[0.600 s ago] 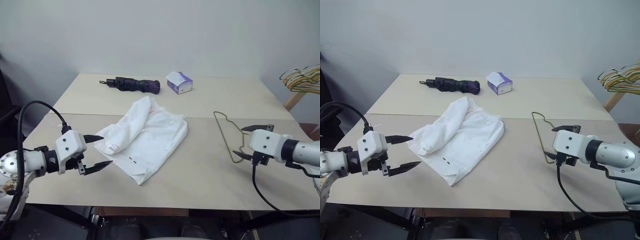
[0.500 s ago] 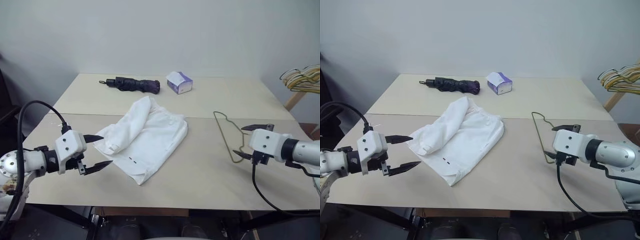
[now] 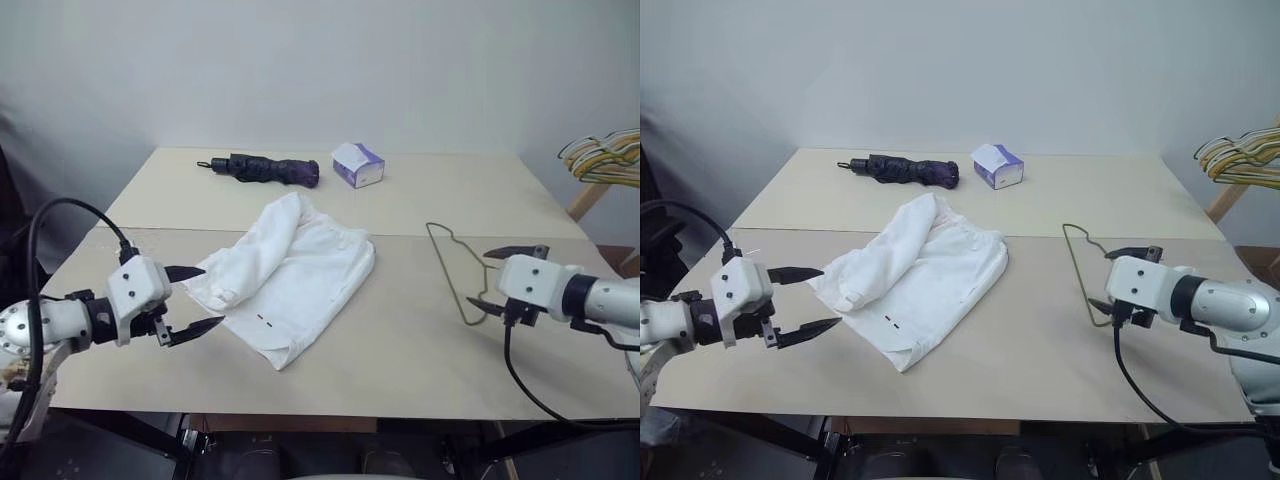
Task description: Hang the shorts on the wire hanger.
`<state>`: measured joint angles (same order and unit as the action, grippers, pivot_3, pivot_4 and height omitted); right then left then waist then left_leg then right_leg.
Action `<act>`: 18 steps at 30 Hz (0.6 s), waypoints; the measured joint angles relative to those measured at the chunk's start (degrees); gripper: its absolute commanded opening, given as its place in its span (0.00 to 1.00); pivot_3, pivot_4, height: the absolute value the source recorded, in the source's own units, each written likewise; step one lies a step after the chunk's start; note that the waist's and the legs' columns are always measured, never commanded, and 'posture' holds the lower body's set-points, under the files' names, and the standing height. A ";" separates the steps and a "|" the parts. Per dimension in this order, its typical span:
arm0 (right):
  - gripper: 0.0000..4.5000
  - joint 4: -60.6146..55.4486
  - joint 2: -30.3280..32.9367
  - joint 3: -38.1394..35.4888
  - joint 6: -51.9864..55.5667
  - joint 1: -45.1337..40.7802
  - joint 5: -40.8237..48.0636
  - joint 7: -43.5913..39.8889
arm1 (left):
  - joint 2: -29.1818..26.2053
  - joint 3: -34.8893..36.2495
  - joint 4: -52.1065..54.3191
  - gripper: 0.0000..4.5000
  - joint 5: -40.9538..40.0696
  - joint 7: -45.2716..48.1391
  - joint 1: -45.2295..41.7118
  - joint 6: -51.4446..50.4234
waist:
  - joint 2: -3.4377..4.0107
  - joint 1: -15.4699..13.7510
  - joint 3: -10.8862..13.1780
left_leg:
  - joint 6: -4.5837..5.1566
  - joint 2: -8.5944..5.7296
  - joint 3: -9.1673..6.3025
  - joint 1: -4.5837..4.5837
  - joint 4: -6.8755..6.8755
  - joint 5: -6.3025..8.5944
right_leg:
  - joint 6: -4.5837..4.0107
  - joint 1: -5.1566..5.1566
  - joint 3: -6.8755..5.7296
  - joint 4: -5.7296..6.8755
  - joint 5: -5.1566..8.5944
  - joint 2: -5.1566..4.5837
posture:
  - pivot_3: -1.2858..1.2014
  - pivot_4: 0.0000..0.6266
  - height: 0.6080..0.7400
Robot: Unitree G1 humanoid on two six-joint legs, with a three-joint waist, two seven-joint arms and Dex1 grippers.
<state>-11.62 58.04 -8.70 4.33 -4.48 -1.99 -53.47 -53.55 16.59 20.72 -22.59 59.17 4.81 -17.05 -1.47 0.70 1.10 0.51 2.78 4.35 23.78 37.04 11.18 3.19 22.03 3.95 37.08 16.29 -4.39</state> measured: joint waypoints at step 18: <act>0.99 -4.13 -3.15 0.70 3.34 5.17 -2.37 6.33 | 8.78 -21.17 3.34 1.00 3.78 -2.49 0.22 -4.98 | 0.01 0.15 -0.01 | 0.00 -0.01 0.01 0.01 0.00 0.00 | -0.01 -0.14 0.05 0.00 0.00 0.03 | 0.51 0.00 1.00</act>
<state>-15.75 54.89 -8.00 7.67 0.69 -4.36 -47.13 -44.77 -4.58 24.06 -18.81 56.68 5.03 -22.03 -1.47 0.86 1.09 0.51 2.77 4.37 23.79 37.05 11.18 3.19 21.89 4.00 37.08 16.29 -4.36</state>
